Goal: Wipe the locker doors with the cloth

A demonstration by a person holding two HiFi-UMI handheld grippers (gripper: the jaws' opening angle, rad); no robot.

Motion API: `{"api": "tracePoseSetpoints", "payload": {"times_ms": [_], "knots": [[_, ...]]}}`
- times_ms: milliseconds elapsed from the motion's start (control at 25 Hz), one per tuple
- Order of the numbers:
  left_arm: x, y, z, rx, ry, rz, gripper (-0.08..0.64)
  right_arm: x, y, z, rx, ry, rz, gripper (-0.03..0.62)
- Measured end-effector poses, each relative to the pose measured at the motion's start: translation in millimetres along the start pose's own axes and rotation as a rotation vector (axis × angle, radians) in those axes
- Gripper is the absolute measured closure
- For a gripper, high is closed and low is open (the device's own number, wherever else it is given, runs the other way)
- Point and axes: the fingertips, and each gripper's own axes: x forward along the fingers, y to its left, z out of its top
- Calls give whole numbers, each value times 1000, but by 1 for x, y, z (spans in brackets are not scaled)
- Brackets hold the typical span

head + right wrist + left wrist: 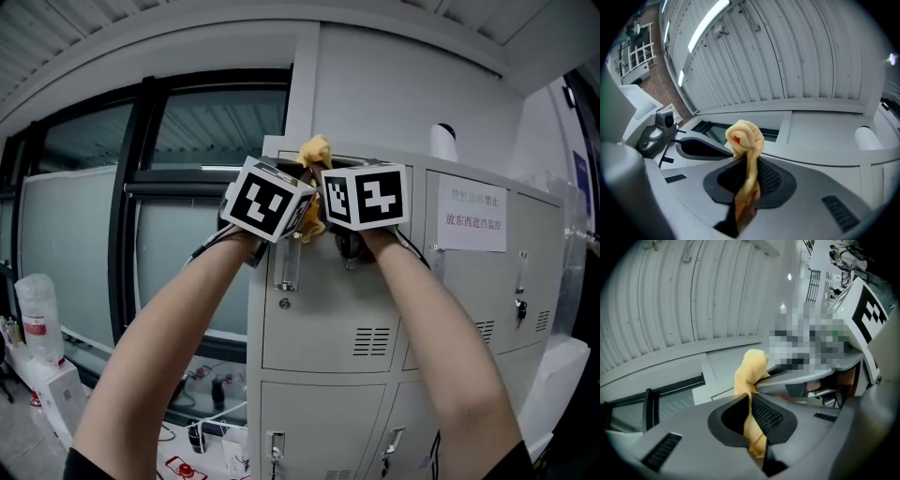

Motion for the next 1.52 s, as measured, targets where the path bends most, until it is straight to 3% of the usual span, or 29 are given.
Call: {"api": "tracePoseSetpoints", "payload": {"times_ms": [960, 1520], "knots": [[73, -128, 60, -5, -56, -110, 525, -81, -134, -33, 7, 50, -131, 522], [93, -159, 73, -6, -83, -135, 525, -102, -168, -41, 32, 46, -162, 522]]}}
